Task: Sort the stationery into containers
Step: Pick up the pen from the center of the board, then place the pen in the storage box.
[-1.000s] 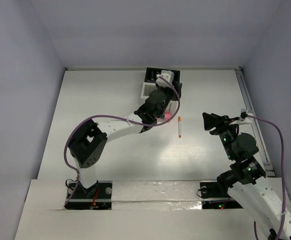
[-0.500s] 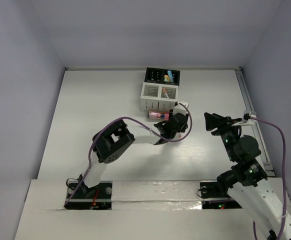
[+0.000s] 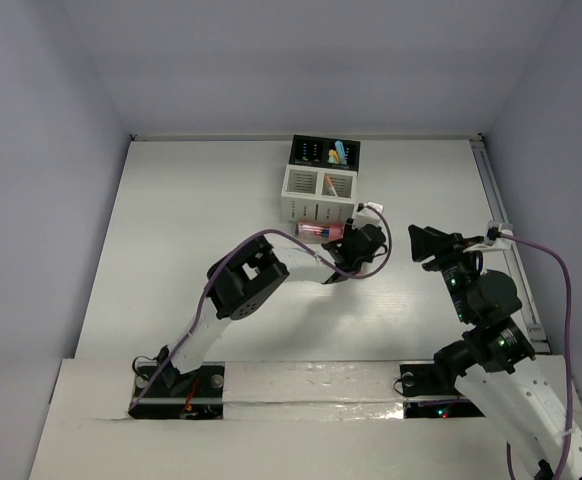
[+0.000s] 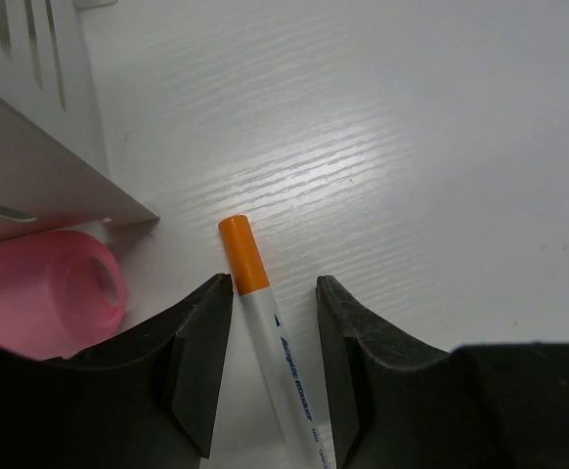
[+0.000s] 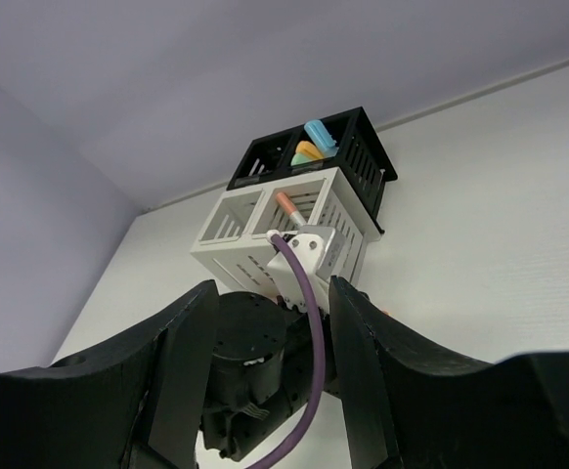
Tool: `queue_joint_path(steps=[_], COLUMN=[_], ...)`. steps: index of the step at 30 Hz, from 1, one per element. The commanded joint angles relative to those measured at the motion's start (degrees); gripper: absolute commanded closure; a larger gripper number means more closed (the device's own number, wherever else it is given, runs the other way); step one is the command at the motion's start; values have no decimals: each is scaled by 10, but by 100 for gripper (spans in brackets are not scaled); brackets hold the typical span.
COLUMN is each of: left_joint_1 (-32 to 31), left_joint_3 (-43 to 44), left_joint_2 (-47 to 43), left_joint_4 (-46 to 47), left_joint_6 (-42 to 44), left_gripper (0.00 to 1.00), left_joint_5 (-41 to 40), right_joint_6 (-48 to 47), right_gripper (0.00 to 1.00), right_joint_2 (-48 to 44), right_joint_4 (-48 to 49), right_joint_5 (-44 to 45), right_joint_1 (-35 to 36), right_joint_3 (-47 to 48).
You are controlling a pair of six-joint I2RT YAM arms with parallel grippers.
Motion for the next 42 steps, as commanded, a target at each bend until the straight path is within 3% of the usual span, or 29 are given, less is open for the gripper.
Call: queue_joint_path(steps=[1, 8, 13, 16, 19, 26, 31, 36, 42], left_joint_1=[9, 9, 9, 9, 9, 9, 15, 63, 134], left_joint_3=[25, 29, 26, 18, -11, -112, -149, -154, -94], left_joint_2=[8, 20, 21, 15, -2, -135, -220, -293, -265], left_joint_4=[-10, -21, -26, -26, 1, 141, 196, 231, 229], left_joint_6=[1, 2, 6, 6, 8, 18, 37, 40, 35], left_gripper=[64, 68, 91, 100, 100, 100, 100, 100, 100], left_joint_5=[-7, -6, -10, -10, 8, 68, 65, 87, 137], right_joint_6=[1, 1, 1, 0, 0, 1, 1, 1, 2], right_gripper=[45, 45, 45, 45, 45, 45, 44, 44, 44], right_joint_2=[2, 2, 2, -2, -5, -5, -6, -5, -2], right_joint_4=[18, 19, 18, 17, 15, 14, 14, 14, 15], right_joint_5=[1, 2, 3, 7, 8, 10, 11, 7, 4], right_joint_1=[2, 2, 2, 2, 2, 2, 2, 2, 2], right_joint_3=[7, 7, 7, 7, 8, 8, 8, 7, 8])
